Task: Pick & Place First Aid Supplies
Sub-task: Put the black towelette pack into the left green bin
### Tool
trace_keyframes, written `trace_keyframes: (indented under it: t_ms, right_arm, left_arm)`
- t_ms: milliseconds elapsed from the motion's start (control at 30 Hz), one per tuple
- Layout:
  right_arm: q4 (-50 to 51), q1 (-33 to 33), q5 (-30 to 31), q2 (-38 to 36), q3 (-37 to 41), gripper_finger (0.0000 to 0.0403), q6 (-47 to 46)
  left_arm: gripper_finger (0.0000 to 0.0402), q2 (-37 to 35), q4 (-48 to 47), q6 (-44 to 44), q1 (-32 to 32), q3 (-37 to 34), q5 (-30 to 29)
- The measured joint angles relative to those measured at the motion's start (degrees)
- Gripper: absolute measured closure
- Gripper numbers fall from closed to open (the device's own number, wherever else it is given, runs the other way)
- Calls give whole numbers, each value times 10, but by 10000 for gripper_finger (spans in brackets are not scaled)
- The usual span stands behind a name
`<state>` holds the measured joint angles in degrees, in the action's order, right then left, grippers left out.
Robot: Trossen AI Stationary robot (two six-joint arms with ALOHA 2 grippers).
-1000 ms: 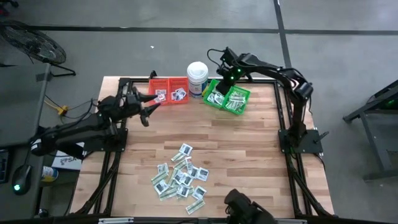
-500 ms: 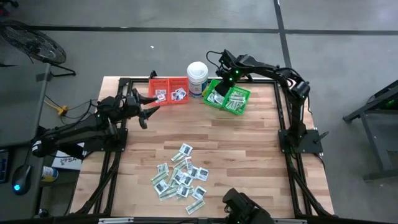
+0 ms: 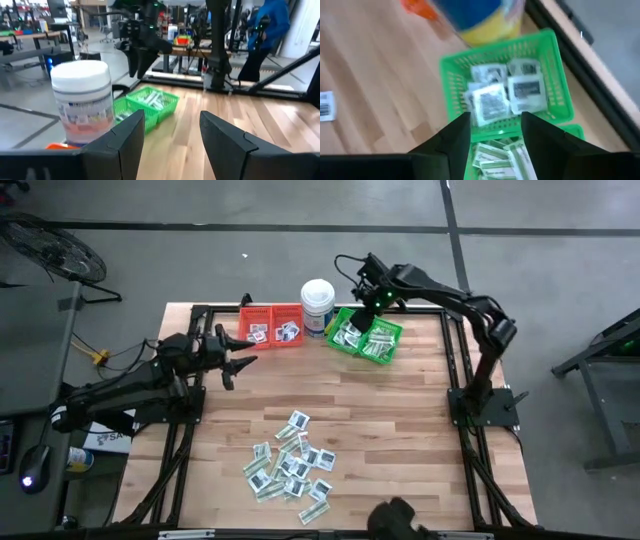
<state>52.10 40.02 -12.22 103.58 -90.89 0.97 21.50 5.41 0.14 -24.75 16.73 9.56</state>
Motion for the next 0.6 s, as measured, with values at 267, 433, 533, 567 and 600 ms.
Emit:
trace_keyframes:
  t_ms: [267, 433, 533, 567, 600]
  right_arm:
    - [5, -20, 2, -81, 0, 251, 20]
    - [31, -37, 2, -120, 0, 256, 50]
    - [58, -48, 4, -140, 0, 256, 74]
    - [66, -51, 4, -146, 0, 256, 78]
    - [72, -55, 3, -152, 0, 256, 81]
  left_arm:
    - [216, 31, -78, -15, 0, 29, 12]
    - [216, 97, -85, -36, 29, 38, 40]
    - [216, 151, -87, -65, 77, 42, 6]
    - [216, 169, -86, -82, 93, 44, -8]
    - [216, 186, -86, -98, 110, 47, -22]
